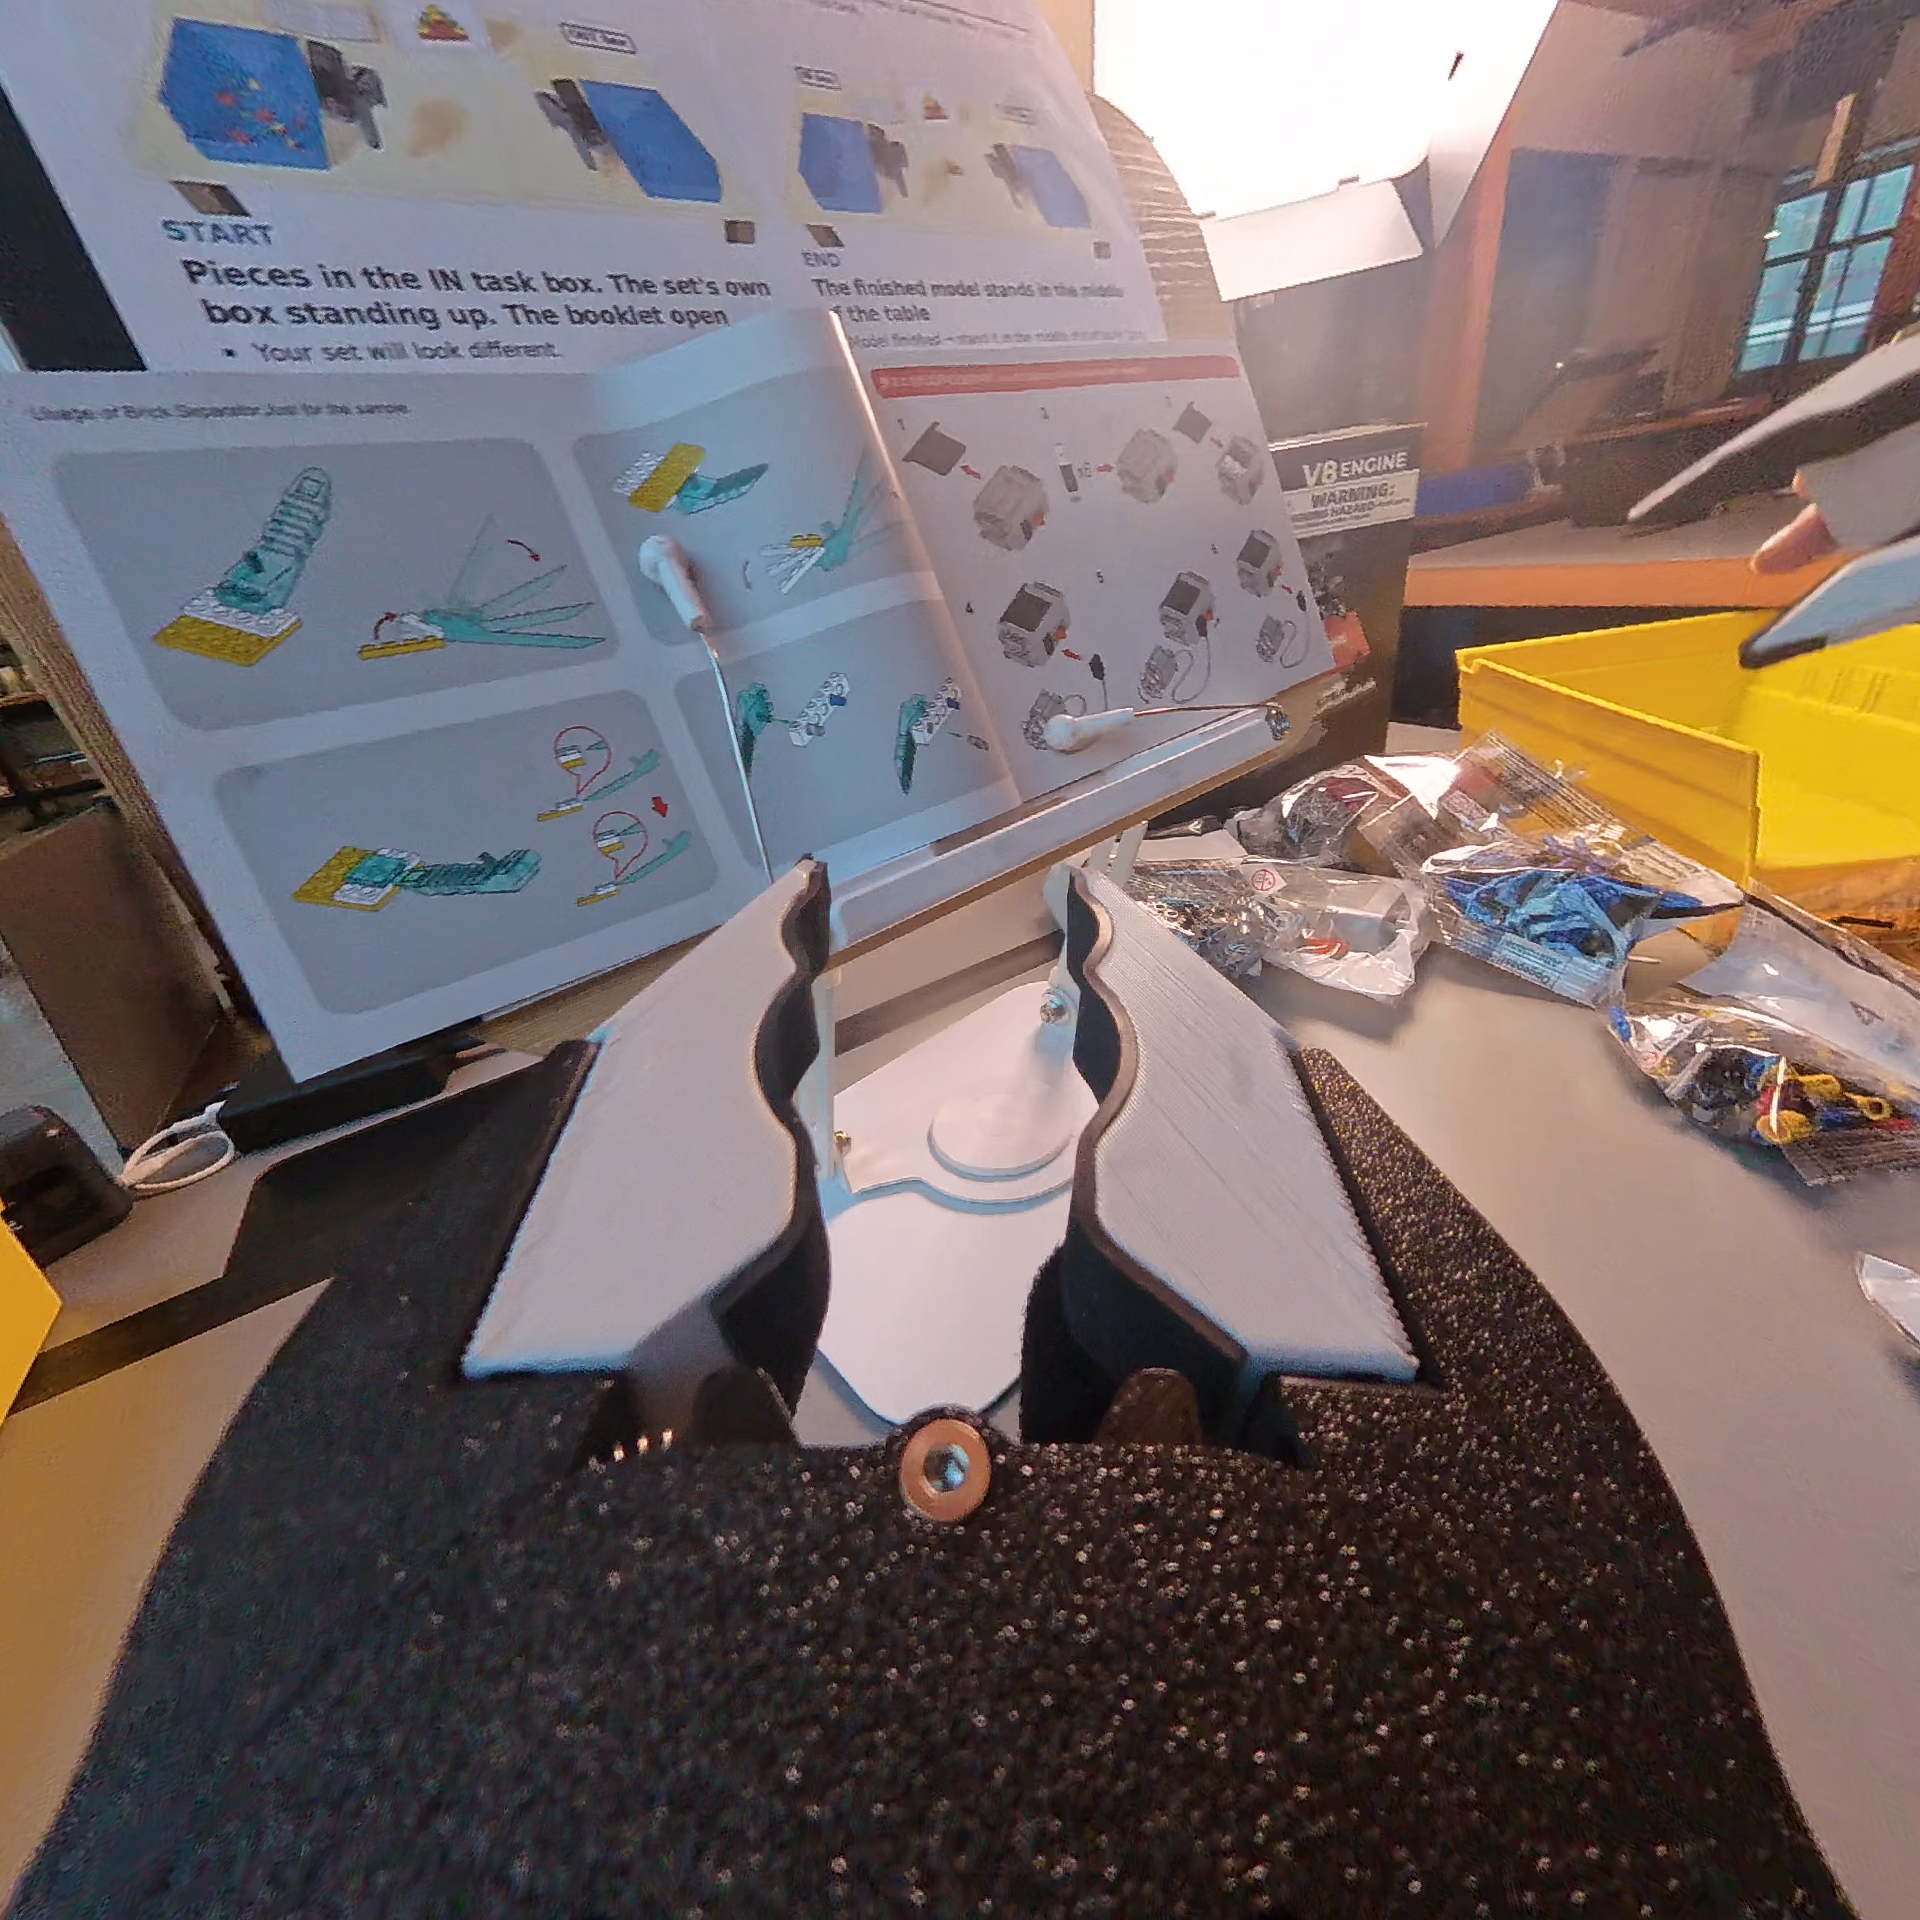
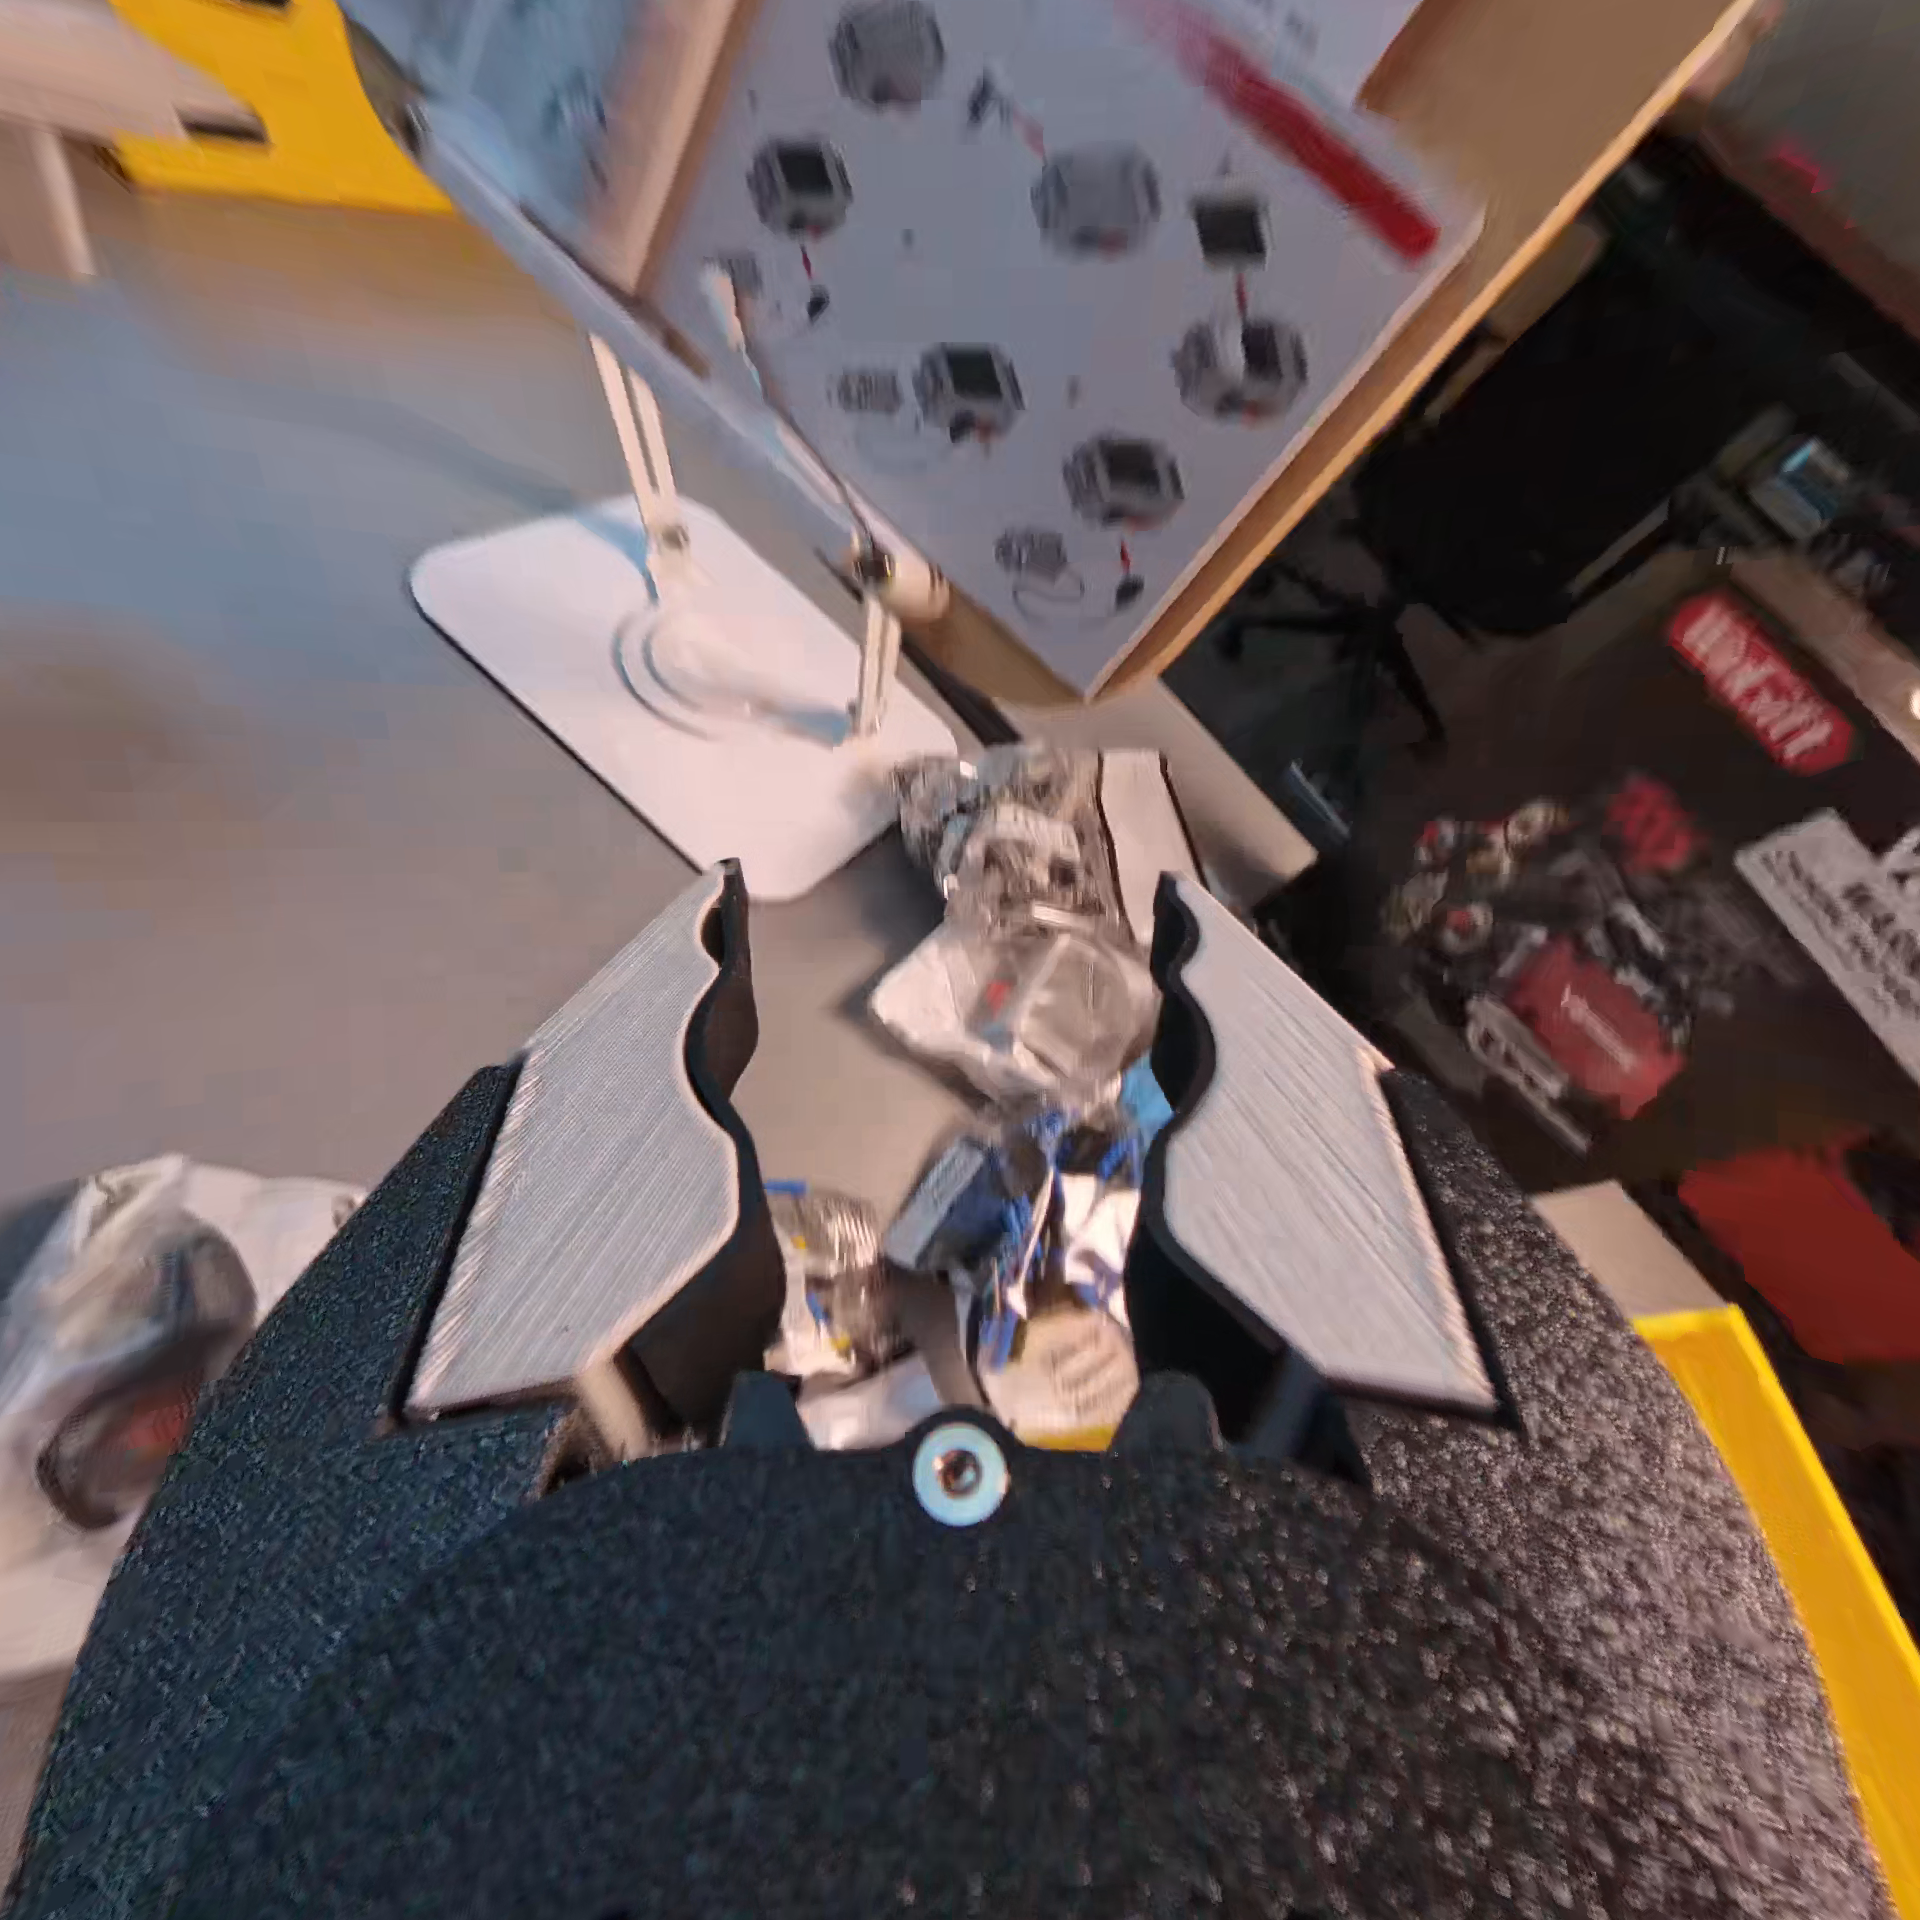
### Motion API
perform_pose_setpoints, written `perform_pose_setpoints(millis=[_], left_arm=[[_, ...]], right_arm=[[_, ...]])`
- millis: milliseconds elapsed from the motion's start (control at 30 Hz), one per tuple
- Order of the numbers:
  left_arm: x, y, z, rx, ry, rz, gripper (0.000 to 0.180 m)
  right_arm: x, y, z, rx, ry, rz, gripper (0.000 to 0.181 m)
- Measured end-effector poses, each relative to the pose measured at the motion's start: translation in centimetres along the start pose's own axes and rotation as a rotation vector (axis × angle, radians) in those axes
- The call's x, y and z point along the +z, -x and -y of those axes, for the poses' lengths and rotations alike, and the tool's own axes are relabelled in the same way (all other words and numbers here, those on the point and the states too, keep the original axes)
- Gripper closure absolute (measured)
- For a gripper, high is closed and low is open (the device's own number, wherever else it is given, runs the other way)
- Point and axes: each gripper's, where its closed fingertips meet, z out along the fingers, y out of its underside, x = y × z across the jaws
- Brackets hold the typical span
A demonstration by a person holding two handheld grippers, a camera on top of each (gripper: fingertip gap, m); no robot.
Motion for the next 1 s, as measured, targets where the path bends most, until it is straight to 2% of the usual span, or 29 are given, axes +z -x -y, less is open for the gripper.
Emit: perform_pose_setpoints(millis=[200,467,700,767,833,933,1000], left_arm=[[0.6,-2.5,-0.8,0.046,0.054,-0.079,0.137],[0.9,-7.2,-5.5,0.035,0.226,-0.223,0.136],[0.9,-8.5,-6.7,0.079,0.271,-0.264,0.136],[0.8,-8.5,-6.6,0.091,0.269,-0.264,0.136],[0.8,-8.4,-6.4,0.098,0.265,-0.266,0.137],[0.7,-8.5,-6.2,0.097,0.258,-0.276,0.137],[0.6,-8.6,-6.0,0.101,0.255,-0.278,0.137]], right_arm=[[-1.4,0.3,-11.8,0.058,0.325,-0.043,0.101],[3.3,1.4,-11.4,-0.135,0.38,0.077,0.115],[12.2,1.8,-13.1,-0.378,0.525,0.115,0.12],[13.2,1.7,-12.4,-0.391,0.488,0.113,0.141],[13.3,1.4,-13.0,-0.394,0.546,0.122,0.161],[13.2,1.7,-13.9,-0.447,0.563,0.126,0.181],[12.8,1.8,-13.6,-0.532,0.535,0.09,0.181]])
